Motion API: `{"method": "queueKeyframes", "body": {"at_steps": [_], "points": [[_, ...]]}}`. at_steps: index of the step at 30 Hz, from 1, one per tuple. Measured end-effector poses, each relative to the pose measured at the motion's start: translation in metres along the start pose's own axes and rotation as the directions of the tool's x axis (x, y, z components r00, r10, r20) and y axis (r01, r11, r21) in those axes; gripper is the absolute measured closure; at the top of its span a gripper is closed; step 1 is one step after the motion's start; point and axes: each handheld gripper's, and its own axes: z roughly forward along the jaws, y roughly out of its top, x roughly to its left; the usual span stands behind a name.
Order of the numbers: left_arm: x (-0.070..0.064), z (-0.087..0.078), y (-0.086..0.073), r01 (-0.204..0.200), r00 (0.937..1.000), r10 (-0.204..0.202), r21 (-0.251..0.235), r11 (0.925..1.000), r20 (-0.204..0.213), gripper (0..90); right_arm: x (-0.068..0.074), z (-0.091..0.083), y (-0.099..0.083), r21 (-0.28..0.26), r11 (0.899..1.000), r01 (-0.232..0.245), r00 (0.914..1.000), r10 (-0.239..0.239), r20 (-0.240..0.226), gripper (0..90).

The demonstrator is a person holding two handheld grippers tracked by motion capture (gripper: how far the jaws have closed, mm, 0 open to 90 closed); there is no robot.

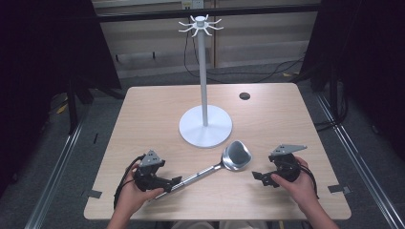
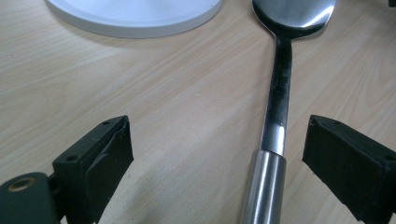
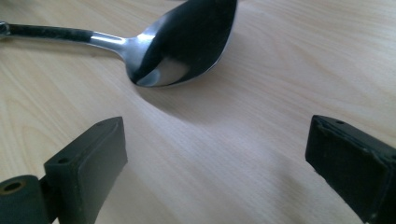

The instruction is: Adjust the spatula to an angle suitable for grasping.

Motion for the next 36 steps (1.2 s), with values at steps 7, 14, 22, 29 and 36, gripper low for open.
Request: {"method": "queueKeyframes", "body": {"at_steps": [7,14,22,29,36], "points": [[-0.002,0.0,0.001,-0.003,0.9999,0.003,0.0,1.0,0.011,8.1,0.001,0.0,0.0,-0.006,1.0,0.01,0.9999,-0.01,-0.012,4.7],[-0.003,0.001,0.0,0.008,0.9998,-0.008,0.013,0.9999,0.019,8.1,0.001,0.0,0.0,-0.004,1.0,0.01,0.9998,-0.01,-0.016,4.5],[-0.007,0.003,0.001,-0.004,0.9994,0.003,0.024,0.9997,0.034,10.1,0.001,0.001,0.001,-0.007,1.0,0.014,0.9998,-0.015,-0.017,4.4],[-0.013,0.005,0.001,-0.017,0.9984,0.015,0.038,0.9991,0.054,16.9,0.002,0.001,0.002,-0.011,1.0,0.012,0.9998,-0.013,-0.017,4.4],[-0.019,-0.001,0.005,-0.048,0.9938,0.044,0.037,0.9982,0.102,46.1,0.003,0.003,0.002,-0.007,1.0,0.022,0.9994,-0.022,-0.026,4.3]]}}
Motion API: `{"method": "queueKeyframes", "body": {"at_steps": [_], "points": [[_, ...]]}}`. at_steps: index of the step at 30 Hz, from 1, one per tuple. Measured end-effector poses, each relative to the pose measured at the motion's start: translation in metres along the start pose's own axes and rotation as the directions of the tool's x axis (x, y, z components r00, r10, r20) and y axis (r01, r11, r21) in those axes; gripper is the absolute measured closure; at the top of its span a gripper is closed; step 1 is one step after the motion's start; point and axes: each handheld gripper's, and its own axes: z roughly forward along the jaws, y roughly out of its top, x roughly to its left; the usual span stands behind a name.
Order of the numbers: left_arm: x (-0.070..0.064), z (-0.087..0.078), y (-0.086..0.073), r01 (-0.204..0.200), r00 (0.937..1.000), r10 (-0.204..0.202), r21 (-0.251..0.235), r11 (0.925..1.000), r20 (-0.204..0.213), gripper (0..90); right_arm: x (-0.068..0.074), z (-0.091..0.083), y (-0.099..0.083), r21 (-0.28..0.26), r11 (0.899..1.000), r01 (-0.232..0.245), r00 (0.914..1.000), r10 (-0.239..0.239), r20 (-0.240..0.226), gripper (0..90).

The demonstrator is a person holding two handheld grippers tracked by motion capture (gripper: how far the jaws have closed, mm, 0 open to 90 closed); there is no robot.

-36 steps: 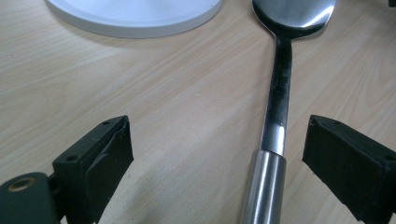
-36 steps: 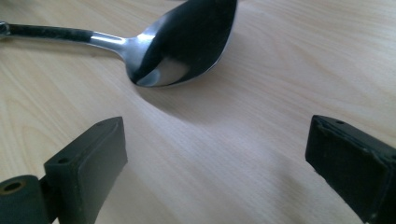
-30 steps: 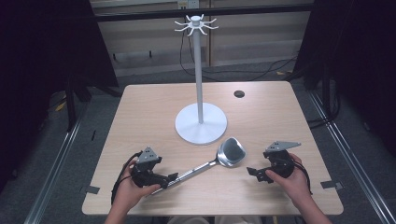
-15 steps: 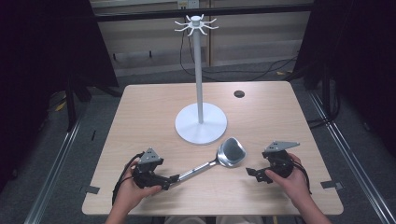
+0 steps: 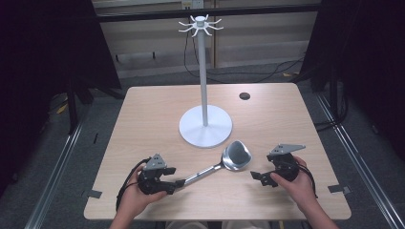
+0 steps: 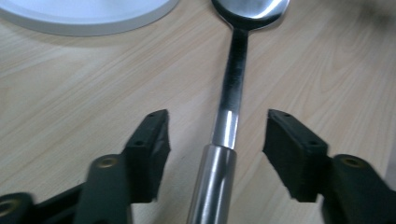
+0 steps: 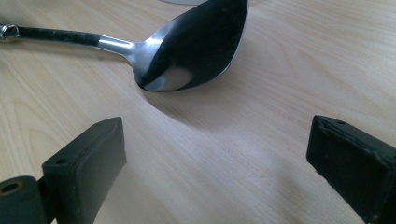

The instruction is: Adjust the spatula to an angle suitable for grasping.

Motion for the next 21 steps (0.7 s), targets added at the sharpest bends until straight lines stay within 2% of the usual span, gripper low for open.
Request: {"method": "queueKeyframes", "body": {"at_steps": [1,2,4,5,6,8,10,11,13,16,18,21], "points": [[0.0,0.0,0.0,0.0,1.0,0.0,0.0,1.0,0.0,51.9,0.0,0.0,0.0,0.001,1.0,0.001,1.0,-0.001,-0.001,4.3],[-0.002,0.001,0.0,-0.008,0.9997,0.007,0.016,0.9998,0.025,56.9,0.0,0.0,0.0,0.001,1.0,-0.001,1.0,0.001,-0.001,4.3],[-0.003,0.002,0.0,-0.008,0.9996,0.007,0.03,0.9995,0.026,65.1,0.001,0.0,0.001,0.0,1.0,0.0,1.0,0.0,-0.002,4.3],[-0.004,0.003,0.0,-0.013,0.9992,0.011,0.037,0.9992,0.038,65.1,0.001,0.0,0.001,0.0,1.0,0.0,1.0,0.0,-0.002,4.3],[-0.005,0.005,-0.001,-0.037,0.9983,0.034,0.055,0.9978,0.046,70.5,0.001,0.001,0.001,-0.001,1.0,0.004,1.0,-0.004,-0.003,4.2],[-0.006,0.005,-0.001,-0.046,0.9978,0.043,0.061,0.9971,0.051,73.0,0.001,0.001,0.001,-0.001,1.0,0.004,1.0,-0.004,-0.002,4.2],[-0.007,0.007,-0.002,-0.05,0.9964,0.045,0.075,0.9959,0.072,77.7,0.001,0.001,0.001,-0.001,1.0,0.005,1.0,-0.005,-0.005,4.2],[-0.007,0.008,-0.002,-0.051,0.9962,0.045,0.081,0.9954,0.074,82.2,0.001,0.002,0.001,-0.001,1.0,0.006,1.0,-0.006,-0.005,4.2],[-0.009,0.01,-0.002,-0.063,0.9943,0.054,0.103,0.9927,0.092,84.4,0.001,0.002,0.002,0.0,1.0,0.005,1.0,-0.005,-0.004,4.2],[-0.01,0.013,-0.003,-0.074,0.9938,0.063,0.127,0.9891,0.092,86.8,0.001,0.002,0.001,-0.002,1.0,0.004,1.0,-0.004,-0.008,4.2],[-0.007,0.015,-0.005,-0.059,0.9944,0.046,0.139,0.9886,0.095,87.7,0.002,0.002,0.001,-0.002,1.0,0.002,1.0,-0.002,-0.006,4.2],[-0.006,0.016,-0.007,-0.044,0.9944,0.03,0.131,0.9904,0.101,88.4,0.001,0.001,0.001,-0.007,1.0,-0.001,1.0,0.001,-0.006,4.2]]}}
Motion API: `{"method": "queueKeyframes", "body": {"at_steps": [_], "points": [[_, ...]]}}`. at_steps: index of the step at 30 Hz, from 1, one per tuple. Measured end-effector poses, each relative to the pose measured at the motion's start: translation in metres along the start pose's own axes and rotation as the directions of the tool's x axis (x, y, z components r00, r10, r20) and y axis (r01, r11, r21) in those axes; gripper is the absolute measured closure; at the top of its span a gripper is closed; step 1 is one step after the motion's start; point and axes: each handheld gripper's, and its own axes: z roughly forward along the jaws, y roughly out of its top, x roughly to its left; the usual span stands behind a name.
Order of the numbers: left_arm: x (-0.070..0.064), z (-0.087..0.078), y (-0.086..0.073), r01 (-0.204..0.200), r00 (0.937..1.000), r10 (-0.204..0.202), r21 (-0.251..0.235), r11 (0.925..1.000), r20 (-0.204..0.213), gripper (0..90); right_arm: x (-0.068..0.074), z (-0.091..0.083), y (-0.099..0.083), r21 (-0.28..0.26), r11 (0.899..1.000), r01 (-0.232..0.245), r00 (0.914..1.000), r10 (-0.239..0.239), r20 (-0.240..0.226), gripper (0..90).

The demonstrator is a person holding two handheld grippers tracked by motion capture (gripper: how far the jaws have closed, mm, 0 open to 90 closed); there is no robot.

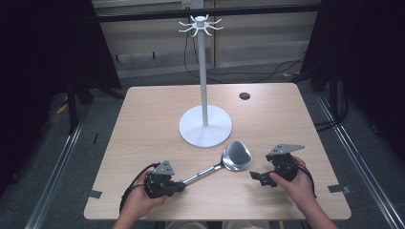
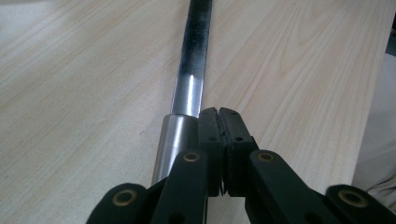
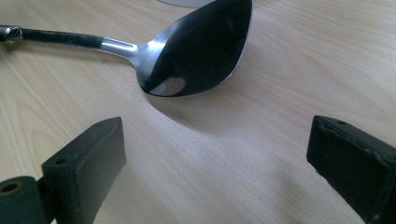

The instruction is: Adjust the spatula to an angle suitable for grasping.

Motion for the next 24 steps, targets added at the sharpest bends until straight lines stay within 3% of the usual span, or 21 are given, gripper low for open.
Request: {"method": "queueKeyframes", "body": {"at_steps": [9,13,24], "points": [[0.0,0.004,0.0,-0.006,0.9999,0.007,0.036,0.9993,-0.013,88.3,0.0,0.001,0.0,0.002,1.0,0.003,1.0,-0.003,-0.005,4.2],[0.002,0.004,-0.001,-0.001,0.9999,0.001,0.023,0.9997,-0.014,88.2,0.0,0.001,0.0,0.003,1.0,0.005,1.0,-0.005,-0.004,4.2],[0.014,0.001,-0.004,0.034,0.9968,-0.033,0.009,0.9994,-0.073,87.1,0.001,0.001,0.0,0.0,1.0,0.006,1.0,-0.006,-0.004,4.1]]}}
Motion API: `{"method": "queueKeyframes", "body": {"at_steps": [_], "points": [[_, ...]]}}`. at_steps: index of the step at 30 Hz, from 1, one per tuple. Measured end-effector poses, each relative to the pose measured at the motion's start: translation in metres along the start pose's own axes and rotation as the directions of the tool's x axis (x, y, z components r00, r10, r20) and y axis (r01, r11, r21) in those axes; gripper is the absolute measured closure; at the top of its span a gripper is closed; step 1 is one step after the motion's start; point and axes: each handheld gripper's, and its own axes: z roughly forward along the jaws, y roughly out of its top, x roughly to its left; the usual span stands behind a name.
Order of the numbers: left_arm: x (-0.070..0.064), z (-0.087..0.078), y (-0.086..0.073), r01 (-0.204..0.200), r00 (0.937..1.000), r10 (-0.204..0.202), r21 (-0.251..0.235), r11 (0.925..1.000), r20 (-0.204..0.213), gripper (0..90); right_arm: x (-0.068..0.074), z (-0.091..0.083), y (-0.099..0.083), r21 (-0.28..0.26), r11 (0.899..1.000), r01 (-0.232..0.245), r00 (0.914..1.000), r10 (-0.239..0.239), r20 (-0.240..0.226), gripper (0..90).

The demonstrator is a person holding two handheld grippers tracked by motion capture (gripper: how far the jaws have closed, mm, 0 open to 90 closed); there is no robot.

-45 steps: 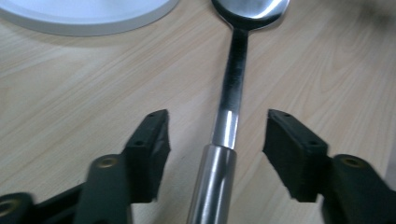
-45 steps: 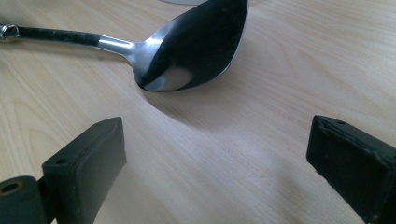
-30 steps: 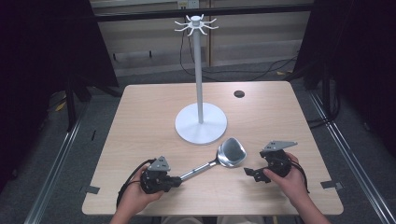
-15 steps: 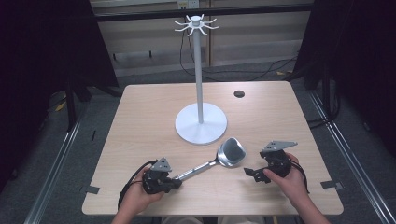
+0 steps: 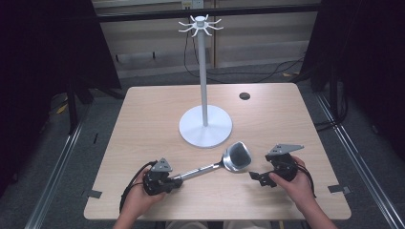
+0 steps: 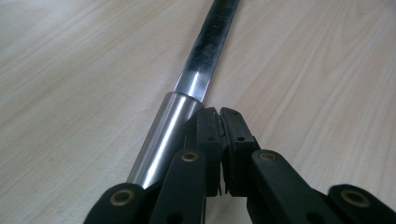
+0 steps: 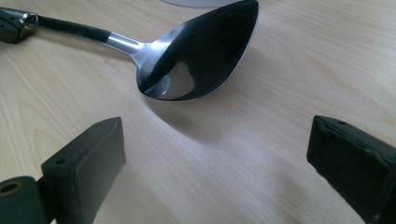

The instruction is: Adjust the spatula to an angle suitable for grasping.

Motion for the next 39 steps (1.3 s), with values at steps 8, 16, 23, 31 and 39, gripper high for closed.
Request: {"method": "queueKeyframes", "body": {"at_steps": [8,16,23,31,39], "points": [[0.011,-0.001,0.001,0.044,0.9982,-0.045,-0.03,0.9986,-0.039,86.6,0.001,0.0,-0.001,0.0,1.0,0.0,1.0,0.0,-0.003,4.1],[0.02,0.003,0.005,0.067,0.9945,-0.071,-0.047,0.9966,-0.077,86.7,0.001,-0.002,-0.003,0.002,1.0,-0.001,1.0,0.001,0.003,4.0],[0.024,0.007,0.008,0.084,0.9911,-0.09,-0.063,0.9945,-0.098,86.7,0.0,-0.004,-0.004,0.003,1.0,-0.003,1.0,0.003,0.005,4.0],[0.029,0.009,0.01,0.105,0.9886,-0.112,-0.079,0.9914,-0.1,86.9,-0.001,-0.007,-0.007,-0.002,1.0,-0.012,0.9998,0.012,0.013,4.0],[0.033,-0.009,0.01,0.136,0.9817,-0.154,-0.157,0.9783,-0.112,86.3,-0.002,-0.01,-0.008,-0.007,1.0,-0.014,0.9997,0.015,0.019,4.0]]}}
